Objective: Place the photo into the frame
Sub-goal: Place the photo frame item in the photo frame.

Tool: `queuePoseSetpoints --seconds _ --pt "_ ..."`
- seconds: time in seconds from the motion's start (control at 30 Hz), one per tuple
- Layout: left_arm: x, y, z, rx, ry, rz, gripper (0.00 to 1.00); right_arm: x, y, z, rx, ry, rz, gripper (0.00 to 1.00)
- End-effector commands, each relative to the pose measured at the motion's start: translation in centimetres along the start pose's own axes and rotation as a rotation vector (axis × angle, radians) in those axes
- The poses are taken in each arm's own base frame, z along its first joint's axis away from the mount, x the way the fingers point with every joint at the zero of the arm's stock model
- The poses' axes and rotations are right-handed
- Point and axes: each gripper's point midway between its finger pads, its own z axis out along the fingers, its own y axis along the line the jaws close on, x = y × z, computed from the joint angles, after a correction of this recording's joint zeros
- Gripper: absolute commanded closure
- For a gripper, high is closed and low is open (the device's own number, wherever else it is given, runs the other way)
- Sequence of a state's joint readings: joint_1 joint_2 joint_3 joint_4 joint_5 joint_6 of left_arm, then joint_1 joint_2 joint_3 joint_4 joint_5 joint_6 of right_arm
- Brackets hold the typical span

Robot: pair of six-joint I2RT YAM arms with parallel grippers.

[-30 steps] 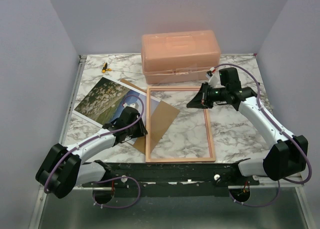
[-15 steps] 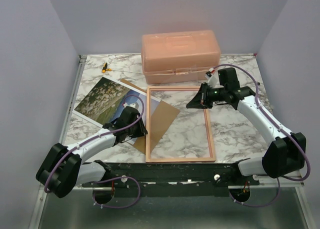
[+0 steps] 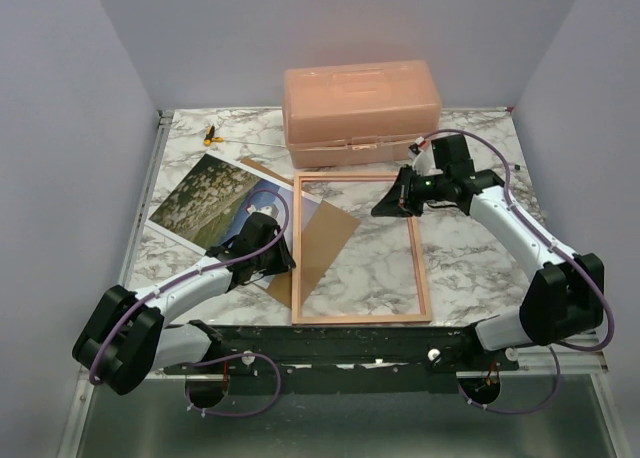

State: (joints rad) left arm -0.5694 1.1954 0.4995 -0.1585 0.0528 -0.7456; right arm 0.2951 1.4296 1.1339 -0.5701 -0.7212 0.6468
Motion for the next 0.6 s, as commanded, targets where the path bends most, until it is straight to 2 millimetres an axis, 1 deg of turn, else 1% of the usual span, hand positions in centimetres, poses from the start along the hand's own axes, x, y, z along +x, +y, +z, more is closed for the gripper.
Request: queuePoseSetpoints --seconds 0.0,0.27,0.57 --pt "1.1 1.7 0.3 -0.063 0.041 0.022 0.74 -1.5 1.3 -0.1 -0.027 -0.031 -0.053 0.99" --pt "1.2 1.9 0.4 -0.070 0.045 0.024 0.75 -2.1 2.2 -0.3 -0.045 -0.033 -0.065 0.99" --pt "1.3 2.2 0.5 -0.083 0.043 0.023 0.75 -2.7 2.6 -0.4 -0.045 -0.031 -0.076 0.99"
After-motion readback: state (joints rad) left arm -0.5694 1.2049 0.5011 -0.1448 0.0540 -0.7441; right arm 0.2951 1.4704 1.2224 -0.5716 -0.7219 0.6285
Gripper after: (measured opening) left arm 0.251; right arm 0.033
